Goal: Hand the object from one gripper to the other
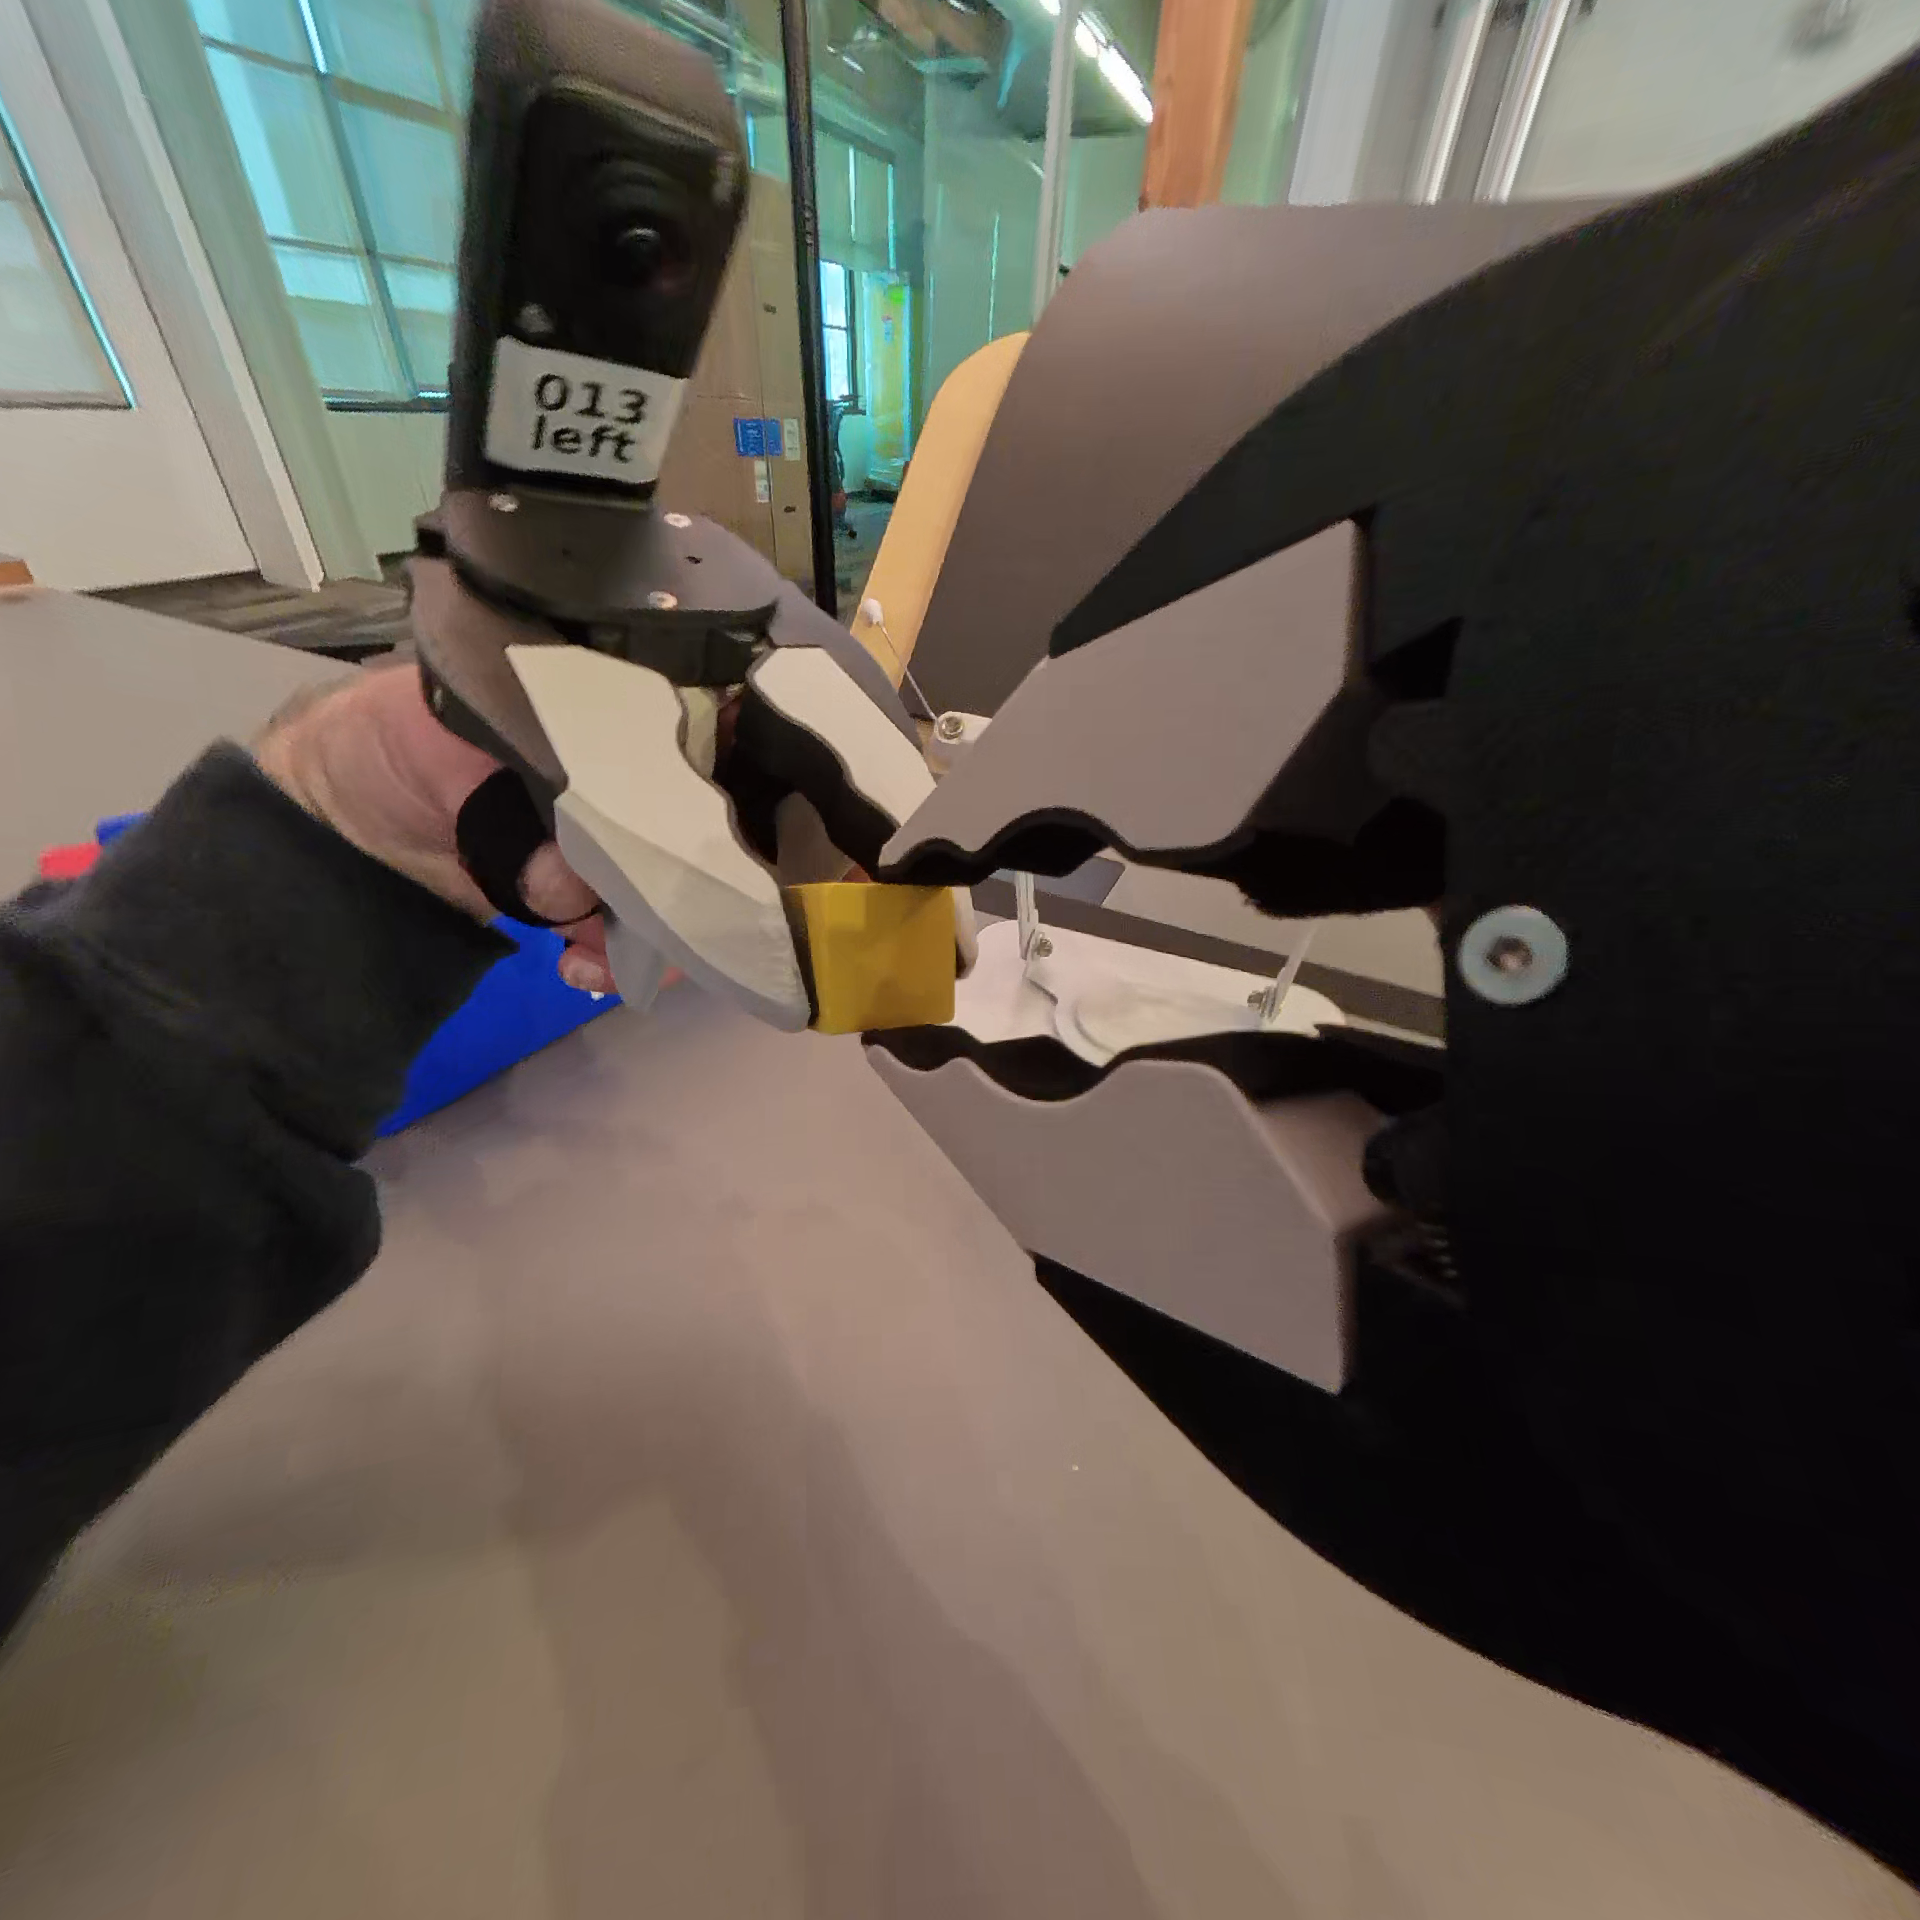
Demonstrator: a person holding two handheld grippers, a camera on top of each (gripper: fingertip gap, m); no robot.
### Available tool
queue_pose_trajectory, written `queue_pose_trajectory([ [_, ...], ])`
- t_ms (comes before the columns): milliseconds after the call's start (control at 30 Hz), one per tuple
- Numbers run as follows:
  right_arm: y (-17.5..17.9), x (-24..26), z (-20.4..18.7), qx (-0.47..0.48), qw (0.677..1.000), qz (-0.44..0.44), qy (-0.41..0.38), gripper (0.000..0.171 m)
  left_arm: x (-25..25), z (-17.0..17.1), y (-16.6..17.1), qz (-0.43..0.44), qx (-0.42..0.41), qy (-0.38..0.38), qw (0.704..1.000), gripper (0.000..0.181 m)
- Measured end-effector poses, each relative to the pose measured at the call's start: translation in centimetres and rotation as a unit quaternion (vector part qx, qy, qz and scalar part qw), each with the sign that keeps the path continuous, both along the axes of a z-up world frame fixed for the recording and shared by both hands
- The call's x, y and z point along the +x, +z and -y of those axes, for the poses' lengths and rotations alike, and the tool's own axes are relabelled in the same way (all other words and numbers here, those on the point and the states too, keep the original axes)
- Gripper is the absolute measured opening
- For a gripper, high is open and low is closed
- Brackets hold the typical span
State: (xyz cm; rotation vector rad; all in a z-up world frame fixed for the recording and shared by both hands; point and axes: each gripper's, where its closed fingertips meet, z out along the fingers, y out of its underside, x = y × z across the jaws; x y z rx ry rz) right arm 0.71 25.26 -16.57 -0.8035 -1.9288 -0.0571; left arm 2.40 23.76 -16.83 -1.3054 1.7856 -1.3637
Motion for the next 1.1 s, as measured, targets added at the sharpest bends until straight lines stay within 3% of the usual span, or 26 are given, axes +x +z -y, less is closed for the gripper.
queue_pose_trajectory([
  [67,0.9,0.1,-0.7,-0.026,0.999,-0.034,-0.013,0.023,0.1,-0.8,0.6,0.015,0.028,0.028,0.999,0.037],
  [133,2.1,0.2,-1.5,-0.061,0.994,-0.082,-0.028,0.023,0.3,-2.1,0.8,0.017,0.098,0.084,0.991,0.054],
  [300,4.4,1.2,-4.2,-0.17,0.964,-0.195,-0.062,0.024,1.0,-4.7,2.2,0.021,0.235,0.187,0.954,0.066],
  [433,6.5,2.0,-4.8,-0.301,0.91,-0.281,-0.045,0.024,1.5,-6.4,4.7,0.065,0.352,0.261,0.897,0.069],
  [567,7.2,3.0,-5.3,-0.376,0.872,-0.31,-0.045,0.024,1.5,-8.1,6.0,0.052,0.507,0.324,0.797,0.071],
  [667,6.4,2.9,-5.7,-0.384,0.873,-0.294,-0.072,0.024,2.1,-8.6,7.0,0.06,0.574,0.352,0.737,0.068],
  [933,5.8,2.4,-6.3,-0.386,0.869,-0.286,-0.119,0.023,2.3,-10.6,6.7,-0.001,0.667,0.392,0.633,0.052],
  [1033,5.2,2.3,-6.6,-0.329,0.896,-0.263,-0.137,0.024,2.5,-10.9,6.5,0.001,0.66,0.401,0.635,0.057],
  [1100,4.9,2.2,-6.7,-0.287,0.913,-0.249,-0.146,0.024,2.7,-10.6,6.3,0.007,0.646,0.393,0.655,0.057],
])
